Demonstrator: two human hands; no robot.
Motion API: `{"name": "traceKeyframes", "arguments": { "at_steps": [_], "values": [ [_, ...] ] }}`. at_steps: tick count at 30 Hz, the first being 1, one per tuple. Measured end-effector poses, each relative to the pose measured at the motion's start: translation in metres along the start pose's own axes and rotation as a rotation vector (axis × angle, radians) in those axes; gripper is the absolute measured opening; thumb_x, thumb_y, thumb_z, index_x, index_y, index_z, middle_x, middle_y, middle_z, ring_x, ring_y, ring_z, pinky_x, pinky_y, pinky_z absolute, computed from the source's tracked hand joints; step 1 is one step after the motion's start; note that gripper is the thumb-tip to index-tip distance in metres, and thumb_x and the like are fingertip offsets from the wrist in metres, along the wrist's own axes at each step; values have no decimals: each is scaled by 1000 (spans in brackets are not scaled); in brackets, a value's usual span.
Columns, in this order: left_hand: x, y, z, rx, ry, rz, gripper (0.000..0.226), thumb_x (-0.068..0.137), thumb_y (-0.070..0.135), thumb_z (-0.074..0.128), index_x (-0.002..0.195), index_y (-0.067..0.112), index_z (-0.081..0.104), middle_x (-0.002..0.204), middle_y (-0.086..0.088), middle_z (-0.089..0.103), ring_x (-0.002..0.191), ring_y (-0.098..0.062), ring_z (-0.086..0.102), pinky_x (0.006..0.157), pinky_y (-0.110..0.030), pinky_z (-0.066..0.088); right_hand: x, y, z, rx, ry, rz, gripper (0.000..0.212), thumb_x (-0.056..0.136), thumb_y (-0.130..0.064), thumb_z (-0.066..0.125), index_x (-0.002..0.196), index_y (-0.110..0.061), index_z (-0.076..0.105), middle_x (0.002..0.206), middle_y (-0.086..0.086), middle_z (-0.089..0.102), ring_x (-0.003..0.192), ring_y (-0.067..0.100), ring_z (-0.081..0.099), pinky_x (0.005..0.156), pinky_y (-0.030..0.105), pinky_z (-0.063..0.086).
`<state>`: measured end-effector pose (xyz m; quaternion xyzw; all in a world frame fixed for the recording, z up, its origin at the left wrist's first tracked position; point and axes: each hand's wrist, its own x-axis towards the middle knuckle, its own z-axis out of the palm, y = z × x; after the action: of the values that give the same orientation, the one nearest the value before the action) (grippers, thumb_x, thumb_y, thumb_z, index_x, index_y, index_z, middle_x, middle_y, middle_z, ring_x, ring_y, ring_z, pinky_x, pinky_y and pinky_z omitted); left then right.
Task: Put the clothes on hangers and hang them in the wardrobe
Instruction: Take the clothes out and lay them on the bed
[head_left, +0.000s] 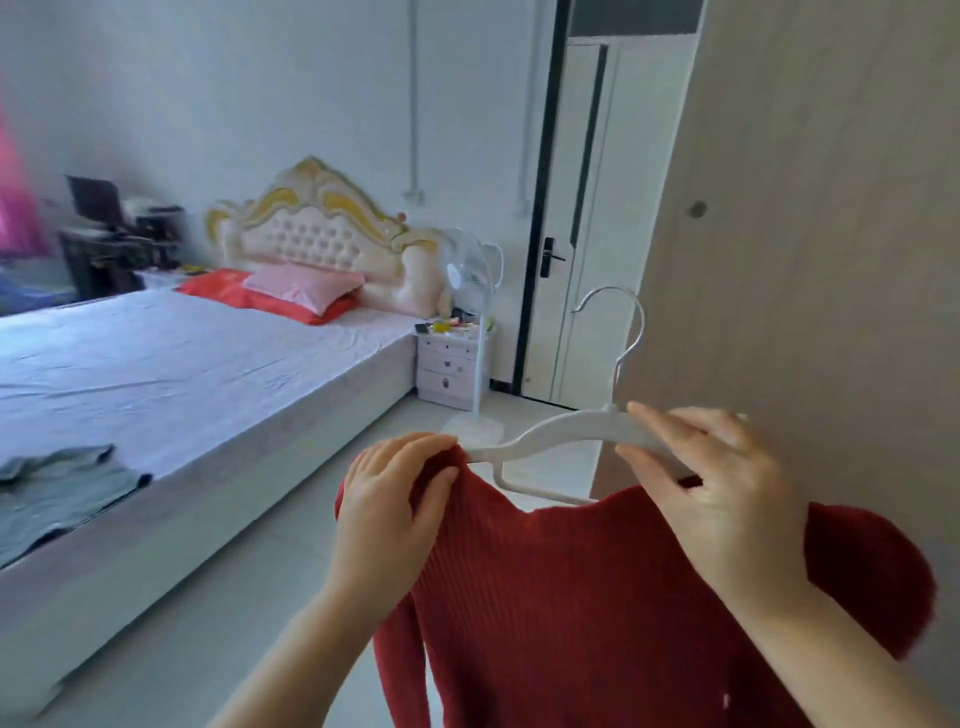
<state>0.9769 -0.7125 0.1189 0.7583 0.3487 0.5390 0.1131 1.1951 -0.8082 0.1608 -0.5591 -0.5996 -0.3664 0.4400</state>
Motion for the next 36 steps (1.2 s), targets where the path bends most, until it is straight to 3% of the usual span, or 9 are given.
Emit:
{"name": "traceKeyframes", "arguments": {
  "at_steps": [7, 14, 19, 25, 33, 36],
  "values": [
    [-21, -52, -74, 269, 205, -202, 17, 80, 19, 60, 95, 19, 69, 95, 17, 62, 92, -4, 54, 88, -28, 40, 6, -68, 96, 317, -37, -59, 30, 71, -27, 71, 100, -17, 73, 82, -1, 66, 68, 19, 60, 59, 21, 45],
    [-47, -81, -133, 530, 334, -321, 22, 77, 1, 70, 93, 16, 70, 94, 16, 60, 92, 11, 43, 88, -7, 28, 3, -134, 168, 619, -86, -86, 31, 70, -27, 71, 99, -18, 73, 82, -2, 67, 70, 19, 60, 60, 21, 44],
    [-62, -120, -169, 649, 385, -428, 23, 76, 2, 71, 93, 17, 70, 93, 18, 58, 89, 0, 49, 88, -16, 33, 0, -187, 224, 777, -151, -94, 30, 70, -30, 71, 98, -22, 73, 82, -5, 66, 69, 17, 59, 61, 19, 42],
    [-55, -205, -200, 679, 415, -500, 22, 77, 3, 70, 94, 17, 71, 94, 16, 60, 89, -6, 54, 88, -28, 39, 1, -248, 317, 829, -243, -108, 33, 67, -26, 81, 99, -23, 73, 83, -6, 67, 73, 17, 60, 60, 21, 44],
    [-7, -336, -253, 652, 411, -569, 23, 76, 1, 70, 95, 15, 71, 96, 7, 67, 90, -7, 53, 89, -30, 39, 32, -328, 447, 841, -314, -96, 38, 62, -19, 85, 98, -24, 73, 83, -4, 67, 76, 20, 61, 64, 24, 48],
    [14, -384, -267, 682, 394, -563, 24, 75, 1, 71, 95, 14, 71, 96, 3, 69, 89, -7, 54, 88, -29, 38, 41, -351, 497, 887, -366, -50, 36, 64, -18, 84, 97, -24, 73, 84, -5, 67, 79, 19, 60, 68, 18, 44]
  ]
}}
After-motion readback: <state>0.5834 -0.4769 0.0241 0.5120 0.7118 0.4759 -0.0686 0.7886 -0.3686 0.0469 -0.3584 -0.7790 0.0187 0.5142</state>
